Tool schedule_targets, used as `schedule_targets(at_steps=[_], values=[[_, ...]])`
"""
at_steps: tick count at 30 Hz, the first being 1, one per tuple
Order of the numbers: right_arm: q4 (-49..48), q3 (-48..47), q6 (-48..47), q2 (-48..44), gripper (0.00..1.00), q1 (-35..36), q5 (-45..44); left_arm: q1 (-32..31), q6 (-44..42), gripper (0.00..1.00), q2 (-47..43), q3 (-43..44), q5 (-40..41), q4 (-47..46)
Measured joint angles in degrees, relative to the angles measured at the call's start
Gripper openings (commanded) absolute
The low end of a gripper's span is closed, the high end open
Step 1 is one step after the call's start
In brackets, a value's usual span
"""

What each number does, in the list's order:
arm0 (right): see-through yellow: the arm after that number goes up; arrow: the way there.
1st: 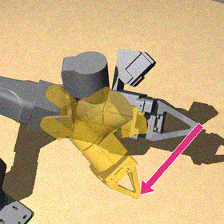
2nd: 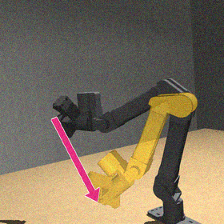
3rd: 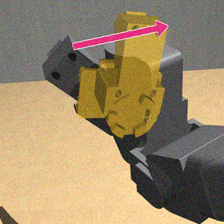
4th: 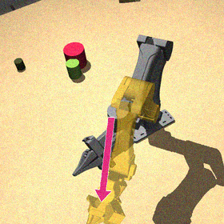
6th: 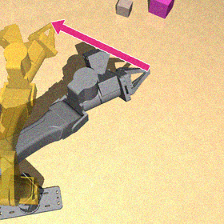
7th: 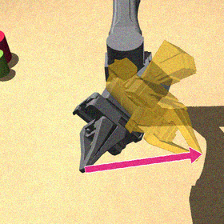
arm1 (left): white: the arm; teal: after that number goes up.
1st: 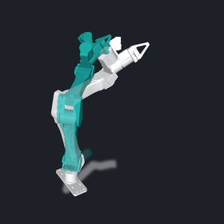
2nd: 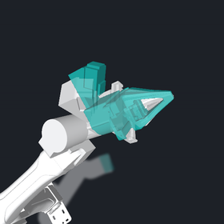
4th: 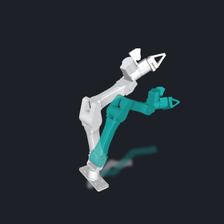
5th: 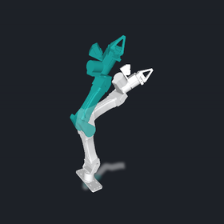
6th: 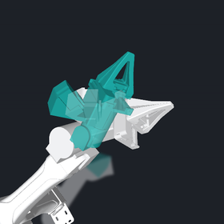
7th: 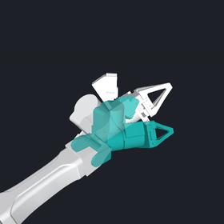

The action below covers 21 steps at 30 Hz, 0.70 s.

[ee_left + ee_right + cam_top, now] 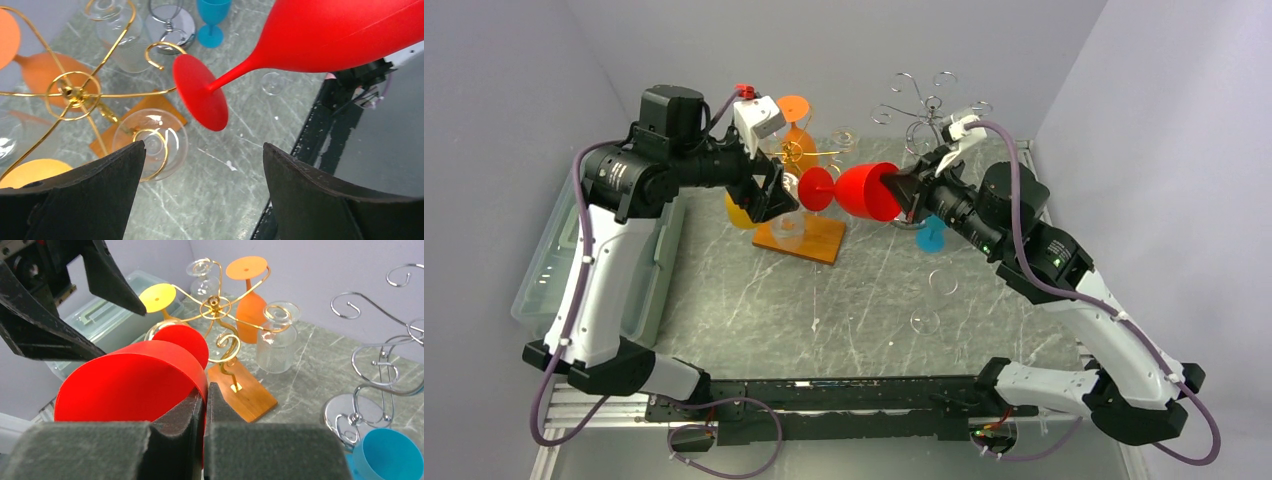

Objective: Place the wine glass upside down on the wine glass rack
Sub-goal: Turn the wine glass upside down at the wine rack.

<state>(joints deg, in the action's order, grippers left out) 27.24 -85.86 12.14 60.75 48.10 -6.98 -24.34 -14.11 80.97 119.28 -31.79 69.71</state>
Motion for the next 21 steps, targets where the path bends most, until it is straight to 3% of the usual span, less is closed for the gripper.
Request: schedule_targets(at_steps=[7, 12, 14, 15, 17, 18, 21], values=[[-5.20, 0.15, -0.39, -0.02, 0.00, 0.00, 1.25, 0.00, 1.95, 0.91, 1.62, 0.00, -3.48, -0.28], [-8.07, 0.26, -0.37, -0.13, 0.00, 0.00, 3.34, 0.00, 2.97, 0.82, 1.95, 0.00, -3.50, -2.97], [-8.94, 0.68, -0.31, -0.20, 0.00, 0.00, 4.42, 0.00, 3.30, 0.70, 2.01, 0.00, -3.61, -4.66], [-9.35, 1.01, -0.20, -0.28, 0.00, 0.00, 4.66, 0.00, 3.50, 0.59, 2.05, -0.02, -3.78, -5.38], [-10.47, 2.29, 0.04, -0.76, 0.00, 0.00, 5.18, 0.00, 3.72, 0.24, 2.16, 0.00, -4.37, -6.64], [-11.04, 3.17, 0.11, -1.14, 0.00, 0.00, 5.49, 0.00, 3.67, 0.15, 2.23, 0.00, -4.63, -6.93], [-12.74, 6.38, 0.28, -2.69, 0.04, 0.00, 5.92, 0.00, 4.46, 0.01, 2.58, 0.00, -5.18, -8.04]])
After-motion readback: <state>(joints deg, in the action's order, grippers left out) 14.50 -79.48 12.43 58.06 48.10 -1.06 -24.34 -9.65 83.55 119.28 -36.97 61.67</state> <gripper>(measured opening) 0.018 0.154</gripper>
